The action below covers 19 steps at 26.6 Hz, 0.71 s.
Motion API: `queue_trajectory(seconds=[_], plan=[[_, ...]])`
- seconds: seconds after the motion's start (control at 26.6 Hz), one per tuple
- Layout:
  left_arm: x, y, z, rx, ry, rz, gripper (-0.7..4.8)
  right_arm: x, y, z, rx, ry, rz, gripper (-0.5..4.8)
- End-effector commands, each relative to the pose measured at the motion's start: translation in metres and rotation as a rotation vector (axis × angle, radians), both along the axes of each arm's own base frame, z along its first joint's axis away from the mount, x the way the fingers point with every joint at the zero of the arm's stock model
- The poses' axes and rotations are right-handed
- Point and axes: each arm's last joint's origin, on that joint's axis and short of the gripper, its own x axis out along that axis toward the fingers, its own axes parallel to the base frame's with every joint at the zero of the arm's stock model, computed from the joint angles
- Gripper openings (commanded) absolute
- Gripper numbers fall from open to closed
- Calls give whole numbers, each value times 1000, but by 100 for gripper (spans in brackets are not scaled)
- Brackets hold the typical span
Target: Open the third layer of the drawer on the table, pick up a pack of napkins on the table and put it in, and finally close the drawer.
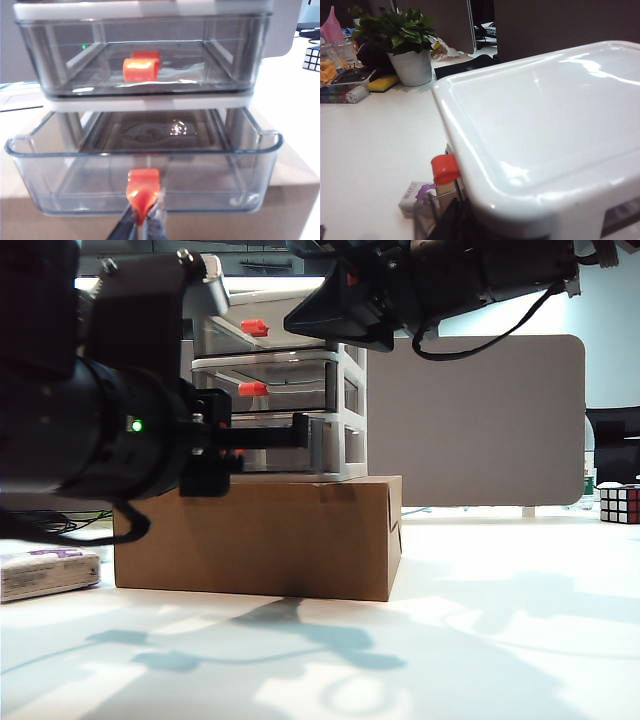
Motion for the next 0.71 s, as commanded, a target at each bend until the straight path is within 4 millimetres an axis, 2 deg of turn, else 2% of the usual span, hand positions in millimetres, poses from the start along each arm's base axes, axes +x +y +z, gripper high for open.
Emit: queue_trajectory(seconds=[0.04, 0.08, 0.3, 0.49, 0.6, 0.64, 0.68, 0.71], plan=[[-15, -1, 1, -14, -7, 26, -6, 1, 0, 3, 6, -17, -17, -6], [-25, -2, 0, -9, -3, 36, -6, 1, 0, 3, 6, -17, -16, -6], [-51, 1, -7, 25, 10, 52, -6, 1, 0, 2, 2, -11, -16, -6], [-65, 3, -10, 17, 20, 40, -6, 1, 0, 2, -2, -5, -16, -6], [-66, 3, -11, 16, 22, 24, -3, 1, 0, 2, -2, -5, -13, -6], [-66, 3, -11, 16, 22, 24, 19, 1, 0, 2, -2, -5, -13, -6], [-66, 3, -10, 15, 22, 24, 73, 1, 0, 2, -2, -5, -13, -6], [-66, 3, -10, 14, 21, 25, 155, 1, 0, 2, -2, -5, -13, -6]])
